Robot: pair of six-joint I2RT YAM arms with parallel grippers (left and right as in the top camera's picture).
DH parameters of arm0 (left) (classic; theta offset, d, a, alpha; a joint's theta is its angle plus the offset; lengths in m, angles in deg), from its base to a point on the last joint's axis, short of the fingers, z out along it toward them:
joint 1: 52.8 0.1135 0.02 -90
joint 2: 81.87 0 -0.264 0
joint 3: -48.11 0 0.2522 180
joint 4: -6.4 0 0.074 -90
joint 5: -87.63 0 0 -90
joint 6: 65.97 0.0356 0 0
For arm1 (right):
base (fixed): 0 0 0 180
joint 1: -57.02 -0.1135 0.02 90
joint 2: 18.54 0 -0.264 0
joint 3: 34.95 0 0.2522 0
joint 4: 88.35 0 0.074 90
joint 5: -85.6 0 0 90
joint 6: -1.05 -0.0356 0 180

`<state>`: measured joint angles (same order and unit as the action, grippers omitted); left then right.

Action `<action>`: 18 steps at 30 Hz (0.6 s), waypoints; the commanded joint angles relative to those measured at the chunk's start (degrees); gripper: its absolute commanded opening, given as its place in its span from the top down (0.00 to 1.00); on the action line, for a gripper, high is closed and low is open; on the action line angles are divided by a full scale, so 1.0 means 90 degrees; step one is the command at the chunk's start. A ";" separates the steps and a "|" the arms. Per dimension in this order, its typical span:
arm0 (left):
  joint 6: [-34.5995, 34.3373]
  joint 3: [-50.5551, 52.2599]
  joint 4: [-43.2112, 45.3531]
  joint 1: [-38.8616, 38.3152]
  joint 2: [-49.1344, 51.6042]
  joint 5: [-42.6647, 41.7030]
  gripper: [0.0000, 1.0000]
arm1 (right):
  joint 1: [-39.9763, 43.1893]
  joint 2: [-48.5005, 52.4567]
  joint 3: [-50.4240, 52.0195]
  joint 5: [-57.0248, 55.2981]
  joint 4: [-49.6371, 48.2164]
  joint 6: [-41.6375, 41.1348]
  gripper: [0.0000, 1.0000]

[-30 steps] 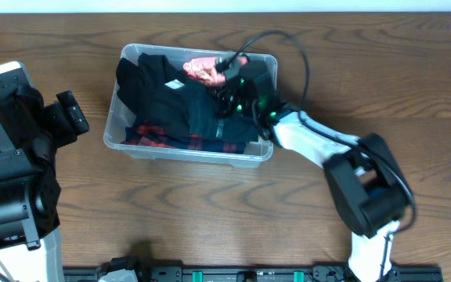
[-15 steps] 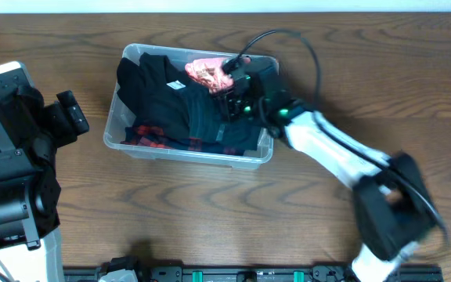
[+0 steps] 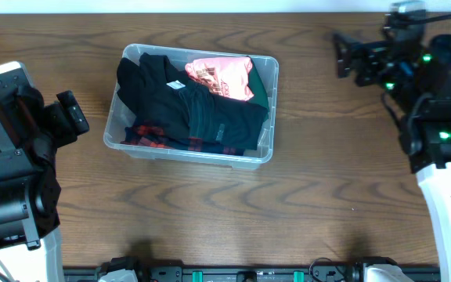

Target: Pack container

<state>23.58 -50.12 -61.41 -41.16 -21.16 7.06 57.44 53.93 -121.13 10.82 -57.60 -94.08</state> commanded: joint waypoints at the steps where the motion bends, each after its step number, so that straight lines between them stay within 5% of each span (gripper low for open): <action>1: -0.0078 0.0015 -0.0019 0.0039 0.0002 0.0078 0.02 | 0.0284 -0.0068 0.0034 -0.0189 0.0138 0.0294 0.01; 18: -0.0080 0.0012 -0.0019 0.0039 0.0002 0.0078 0.02 | 0.0335 -0.0051 0.0036 -0.0134 0.1256 0.0189 0.01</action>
<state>23.58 -50.12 -61.41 -41.16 -21.16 7.06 60.07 53.93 -121.04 9.47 -46.47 -92.35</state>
